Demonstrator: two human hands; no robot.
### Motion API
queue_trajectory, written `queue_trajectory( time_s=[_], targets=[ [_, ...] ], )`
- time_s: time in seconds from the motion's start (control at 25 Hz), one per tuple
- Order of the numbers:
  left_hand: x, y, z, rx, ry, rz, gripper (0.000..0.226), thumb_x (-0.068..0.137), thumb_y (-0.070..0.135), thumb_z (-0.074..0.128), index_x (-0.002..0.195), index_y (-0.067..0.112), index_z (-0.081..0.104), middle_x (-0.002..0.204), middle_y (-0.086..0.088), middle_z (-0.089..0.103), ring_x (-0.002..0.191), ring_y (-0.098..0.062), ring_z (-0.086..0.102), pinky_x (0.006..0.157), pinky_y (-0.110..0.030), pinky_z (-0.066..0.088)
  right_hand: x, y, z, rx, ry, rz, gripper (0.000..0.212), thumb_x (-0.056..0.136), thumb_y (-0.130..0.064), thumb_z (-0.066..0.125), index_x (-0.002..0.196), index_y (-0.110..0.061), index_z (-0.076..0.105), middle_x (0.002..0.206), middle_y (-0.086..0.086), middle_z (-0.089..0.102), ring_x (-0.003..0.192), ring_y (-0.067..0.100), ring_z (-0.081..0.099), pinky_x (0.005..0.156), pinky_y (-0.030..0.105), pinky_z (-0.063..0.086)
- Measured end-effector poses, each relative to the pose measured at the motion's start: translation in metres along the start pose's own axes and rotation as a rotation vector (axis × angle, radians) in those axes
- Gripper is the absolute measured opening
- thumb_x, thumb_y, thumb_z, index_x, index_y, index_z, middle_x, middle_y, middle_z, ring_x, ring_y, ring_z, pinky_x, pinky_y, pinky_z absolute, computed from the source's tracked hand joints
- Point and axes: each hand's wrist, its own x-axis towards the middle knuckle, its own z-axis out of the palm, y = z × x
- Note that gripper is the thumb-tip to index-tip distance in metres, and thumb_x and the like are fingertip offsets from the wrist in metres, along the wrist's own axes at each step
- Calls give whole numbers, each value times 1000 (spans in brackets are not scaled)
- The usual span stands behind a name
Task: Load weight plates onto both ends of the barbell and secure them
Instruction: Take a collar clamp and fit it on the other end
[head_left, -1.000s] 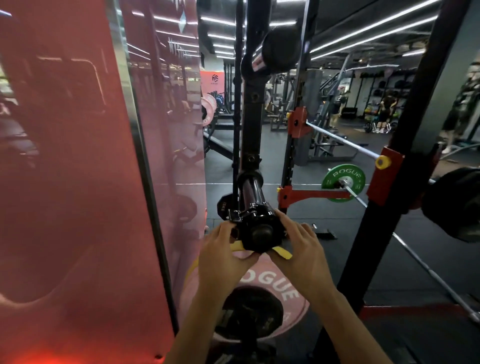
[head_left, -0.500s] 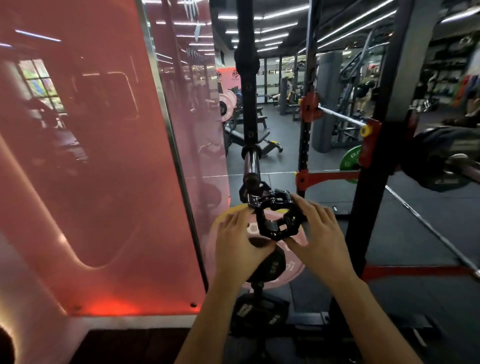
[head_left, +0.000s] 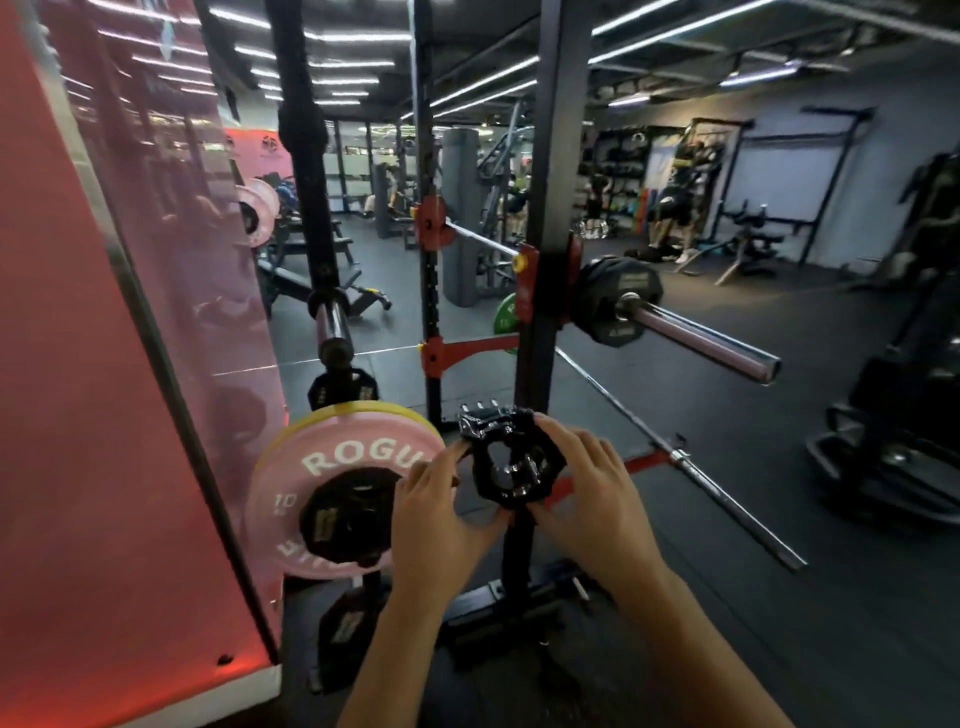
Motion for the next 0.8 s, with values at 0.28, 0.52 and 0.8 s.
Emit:
queue_trajectory(
  time_s=[0.28, 0.52, 0.8],
  targets=[
    [7, 77, 70, -79, -83, 93, 79, 60, 21, 93, 130, 16, 58, 110, 1, 70, 98, -20, 61, 85, -41, 52, -24, 63, -80, -65, 77, 110, 78, 74, -43, 70, 144, -28, 38, 126, -4, 58, 110, 6, 44, 94, 31, 41],
    [29, 151, 182, -127, -141, 101, 78, 65, 32, 90, 133, 27, 51, 106, 23, 50, 97, -2, 49, 89, -41, 52, -25, 179, -145, -60, 124, 172, 78, 72, -28, 79, 143, -24, 45, 123, -3, 60, 109, 19, 52, 97, 40, 44],
    [60, 211, 304, -136, -164, 134, 77, 69, 64, 73, 133, 25, 55, 113, 17, 60, 100, -15, 59, 87, -42, 53, -4, 315, -194, -37, 77, 219, 81, 71, -31, 81, 142, -30, 43, 128, -6, 60, 109, 20, 52, 95, 43, 45]
  ],
)
